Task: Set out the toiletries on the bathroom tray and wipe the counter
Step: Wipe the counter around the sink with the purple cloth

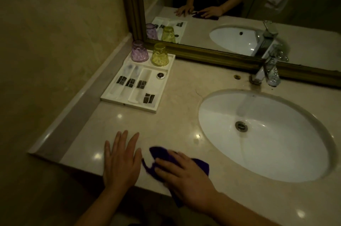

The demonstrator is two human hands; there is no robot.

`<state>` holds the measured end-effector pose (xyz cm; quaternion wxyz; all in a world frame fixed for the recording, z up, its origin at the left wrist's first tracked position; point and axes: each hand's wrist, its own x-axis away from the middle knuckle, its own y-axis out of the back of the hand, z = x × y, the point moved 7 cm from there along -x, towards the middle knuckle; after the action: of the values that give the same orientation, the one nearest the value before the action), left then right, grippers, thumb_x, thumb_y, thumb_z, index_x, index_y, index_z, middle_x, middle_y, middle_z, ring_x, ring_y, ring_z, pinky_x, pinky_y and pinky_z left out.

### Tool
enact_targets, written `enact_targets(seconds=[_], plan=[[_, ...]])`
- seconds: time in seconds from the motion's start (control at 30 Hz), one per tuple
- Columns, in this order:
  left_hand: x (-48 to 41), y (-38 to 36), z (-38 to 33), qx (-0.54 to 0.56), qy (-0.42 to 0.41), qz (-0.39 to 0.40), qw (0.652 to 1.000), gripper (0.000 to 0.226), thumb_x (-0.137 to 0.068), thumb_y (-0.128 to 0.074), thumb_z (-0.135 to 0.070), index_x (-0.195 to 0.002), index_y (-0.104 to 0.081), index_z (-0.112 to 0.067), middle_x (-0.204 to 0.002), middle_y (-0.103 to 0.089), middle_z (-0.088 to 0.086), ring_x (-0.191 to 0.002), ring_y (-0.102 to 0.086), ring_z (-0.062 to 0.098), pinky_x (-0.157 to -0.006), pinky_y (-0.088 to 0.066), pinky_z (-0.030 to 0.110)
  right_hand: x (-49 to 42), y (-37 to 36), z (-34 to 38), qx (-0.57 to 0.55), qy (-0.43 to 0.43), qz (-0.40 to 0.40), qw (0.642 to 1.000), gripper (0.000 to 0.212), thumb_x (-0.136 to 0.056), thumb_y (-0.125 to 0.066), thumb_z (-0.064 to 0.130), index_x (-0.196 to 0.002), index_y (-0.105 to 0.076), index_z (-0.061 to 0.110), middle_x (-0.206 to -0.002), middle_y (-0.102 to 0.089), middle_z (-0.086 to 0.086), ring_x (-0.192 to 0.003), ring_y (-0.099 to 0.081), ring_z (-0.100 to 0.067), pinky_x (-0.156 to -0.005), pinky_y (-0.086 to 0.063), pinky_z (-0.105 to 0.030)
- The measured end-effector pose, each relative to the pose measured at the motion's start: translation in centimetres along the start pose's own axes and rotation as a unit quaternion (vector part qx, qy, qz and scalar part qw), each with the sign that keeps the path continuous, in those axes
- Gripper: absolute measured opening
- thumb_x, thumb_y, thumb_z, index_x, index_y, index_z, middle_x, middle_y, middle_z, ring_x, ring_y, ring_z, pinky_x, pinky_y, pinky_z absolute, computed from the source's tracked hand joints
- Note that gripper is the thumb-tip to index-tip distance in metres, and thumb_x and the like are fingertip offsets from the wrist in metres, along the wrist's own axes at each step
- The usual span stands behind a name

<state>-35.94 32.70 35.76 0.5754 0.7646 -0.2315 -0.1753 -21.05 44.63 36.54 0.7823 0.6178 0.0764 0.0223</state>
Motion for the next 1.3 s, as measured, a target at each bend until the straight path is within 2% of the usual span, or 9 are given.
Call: enact_targets(seconds=[0.07, 0.13, 0.27, 0.37, 0.5, 0.63, 0.83, 1.07, 1.3], plan=[[0.0, 0.0, 0.2, 0.007, 0.003, -0.004, 1.0, 0.065, -0.092, -0.013, -0.051, -0.149, -0.035, -0.027, -0.158, -0.03, 0.007, -0.148, -0.016, 0.021, -0.12, -0.006, 0.05, 1.1, 1.0, -0.8, 0.028, 0.011, -0.027, 0.999, 0.041, -0.1, -0.045, 0.034, -0.141, -0.049, 0.032, -0.153, -0.039, 0.009, -0.135, -0.044, -0.024, -0.109, -0.038, -0.04], [0.0, 0.1, 0.0, 0.0, -0.004, -0.01, 1.0, 0.066, -0.092, -0.014, -0.05, -0.147, -0.04, -0.026, -0.157, -0.033, 0.008, -0.147, -0.02, 0.023, -0.12, -0.008, 0.051, 0.0, 3.7, -3.3, -0.03, -0.101, -0.095, 0.99, 0.036, -0.098, -0.05, 0.032, -0.133, -0.058, 0.029, -0.145, -0.049, 0.006, -0.117, -0.055, -0.017, -0.095, -0.048, -0.036], [0.0, -0.1, 0.0, -0.01, 0.002, -0.006, 1.0, 0.064, -0.091, -0.016, -0.05, -0.143, -0.047, -0.026, -0.155, -0.035, 0.009, -0.147, -0.022, 0.024, -0.12, -0.009, 0.052, -1.6, 7.9, -8.7, -0.27, -0.283, -0.195, 0.9, 0.027, -0.098, -0.044, 0.041, -0.119, -0.059, 0.036, -0.119, -0.055, 0.014, -0.104, -0.051, 0.002, -0.088, -0.046, -0.026], [-0.2, -0.2, 0.0, -0.007, 0.0, -0.011, 1.0, 0.063, -0.092, -0.018, -0.05, -0.141, -0.049, -0.025, -0.154, -0.037, 0.01, -0.146, -0.024, 0.025, -0.119, -0.01, 0.053, -0.8, 7.7, -11.1, -0.215, -0.305, -0.08, 0.924, 0.045, -0.094, -0.028, 0.064, -0.133, -0.045, 0.047, -0.145, -0.043, 0.008, -0.137, -0.037, -0.017, -0.108, -0.036, -0.036], [-0.2, -0.2, 0.0, -0.002, -0.001, -0.015, 1.0, 0.062, -0.092, -0.019, -0.049, -0.141, -0.049, -0.025, -0.154, -0.037, 0.011, -0.146, -0.024, 0.026, -0.119, -0.011, 0.054, -0.8, 3.3, -8.5, -0.005, -0.222, 0.053, 0.974, 0.071, -0.089, -0.016, 0.076, -0.152, -0.003, 0.044, -0.163, 0.004, 0.01, -0.15, 0.004, -0.027, -0.12, -0.003, -0.051], [-0.2, -0.5, 0.2, -0.015, -0.003, -0.018, 1.0, 0.059, -0.092, -0.023, -0.048, -0.14, -0.049, -0.025, -0.153, -0.038, 0.011, -0.145, -0.025, 0.027, -0.118, -0.013, 0.055, -3.4, 1.4, -7.5, 0.067, -0.15, 0.06, 0.985, 0.065, -0.095, -0.012, 0.071, -0.152, -0.006, 0.041, -0.163, -0.004, 0.005, -0.15, 0.002, -0.029, -0.119, -0.004, -0.053], [-0.1, -0.4, -0.1, -0.004, 0.011, -0.025, 1.0, 0.065, -0.091, -0.018, -0.049, -0.144, -0.044, -0.022, -0.154, -0.037, 0.009, -0.146, -0.023, 0.025, -0.119, -0.01, 0.054, -9.6, 2.7, -11.2, 0.006, -0.307, 0.003, 0.952, 0.06, -0.101, -0.018, 0.052, -0.154, -0.017, 0.024, -0.163, -0.013, -0.005, -0.149, -0.003, -0.035, -0.12, -0.009, -0.053], [0.3, 0.7, 0.7, 0.097, 0.013, -0.048, 0.994, 0.062, -0.095, -0.016, -0.047, -0.15, -0.033, -0.023, -0.153, -0.04, 0.006, -0.146, -0.024, 0.016, -0.122, -0.006, 0.043, -4.0, -0.1, -0.5, 0.013, 0.072, 0.065, 0.995, 0.05, -0.102, -0.032, 0.045, -0.148, -0.032, 0.028, -0.156, -0.034, 0.0, -0.144, -0.027, -0.027, -0.117, -0.021, -0.045], [0.2, 0.9, 0.3, 0.059, -0.001, -0.062, 0.996, 0.063, -0.094, -0.017, -0.047, -0.14, -0.05, -0.019, -0.147, -0.046, 0.009, -0.142, -0.033, 0.023, -0.12, -0.011, 0.047, -10.0, 1.2, -3.3, -0.02, -0.162, 0.03, 0.986, 0.054, -0.101, -0.026, 0.048, -0.151, -0.029, 0.027, -0.159, -0.027, 0.0, -0.147, -0.018, -0.028, -0.119, -0.017, -0.049]])
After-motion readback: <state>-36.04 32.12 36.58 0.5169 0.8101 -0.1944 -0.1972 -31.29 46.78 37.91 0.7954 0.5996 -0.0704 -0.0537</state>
